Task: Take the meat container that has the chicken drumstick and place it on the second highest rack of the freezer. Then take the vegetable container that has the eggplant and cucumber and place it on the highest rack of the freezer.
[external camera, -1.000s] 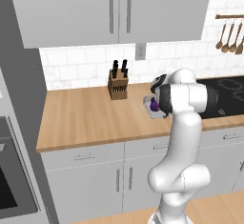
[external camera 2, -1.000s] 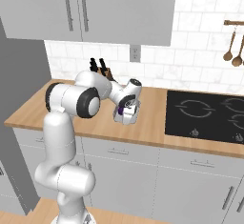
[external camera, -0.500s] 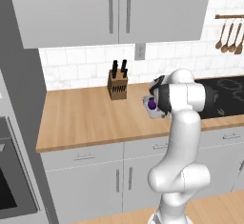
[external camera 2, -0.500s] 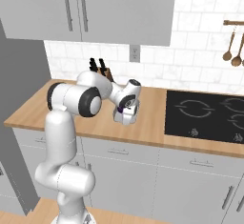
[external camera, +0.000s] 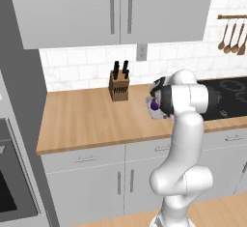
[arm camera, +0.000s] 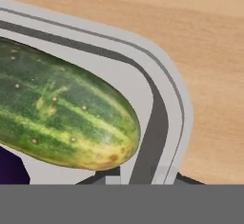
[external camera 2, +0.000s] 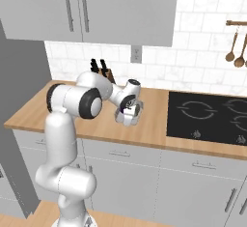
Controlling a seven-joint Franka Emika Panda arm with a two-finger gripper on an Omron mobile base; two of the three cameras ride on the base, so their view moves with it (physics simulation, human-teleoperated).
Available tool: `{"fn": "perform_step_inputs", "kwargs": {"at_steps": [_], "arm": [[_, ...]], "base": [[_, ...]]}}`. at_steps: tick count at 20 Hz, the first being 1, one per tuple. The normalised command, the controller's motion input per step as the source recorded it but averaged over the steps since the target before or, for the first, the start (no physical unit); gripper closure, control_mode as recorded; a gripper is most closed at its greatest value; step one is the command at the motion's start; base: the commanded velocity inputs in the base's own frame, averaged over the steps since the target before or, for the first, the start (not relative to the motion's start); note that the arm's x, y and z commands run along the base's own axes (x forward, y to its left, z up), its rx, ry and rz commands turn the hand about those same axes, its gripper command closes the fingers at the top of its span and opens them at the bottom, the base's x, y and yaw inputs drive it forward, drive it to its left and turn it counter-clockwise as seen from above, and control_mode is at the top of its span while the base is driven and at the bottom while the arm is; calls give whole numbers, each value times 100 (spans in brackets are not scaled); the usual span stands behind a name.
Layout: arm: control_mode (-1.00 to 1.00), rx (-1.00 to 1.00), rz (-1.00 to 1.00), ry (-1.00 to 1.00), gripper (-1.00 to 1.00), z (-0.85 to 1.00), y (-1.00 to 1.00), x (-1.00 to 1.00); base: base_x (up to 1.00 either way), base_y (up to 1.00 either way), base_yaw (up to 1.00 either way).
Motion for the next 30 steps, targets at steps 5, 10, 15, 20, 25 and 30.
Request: {"fn": "perform_step_inputs", "kwargs": {"at_steps": [5, 10, 15, 20, 25, 30], "arm": [[-100, 1, 0, -14, 100, 38, 0, -52], [-100, 0, 8, -20, 100, 87, 4, -83], [-100, 11, 20, -18, 100, 83, 11, -98], [-100, 12, 31, -11, 100, 85, 16, -89], [-100, -3, 56, -3, 100, 70, 5, -85], [-100, -17, 66, -5, 100, 62, 0, -84]], "base": [[0, 0, 0], [0, 0, 0], [0, 0, 0], [0, 0, 0], [0, 0, 0], [0, 0, 0]]}}
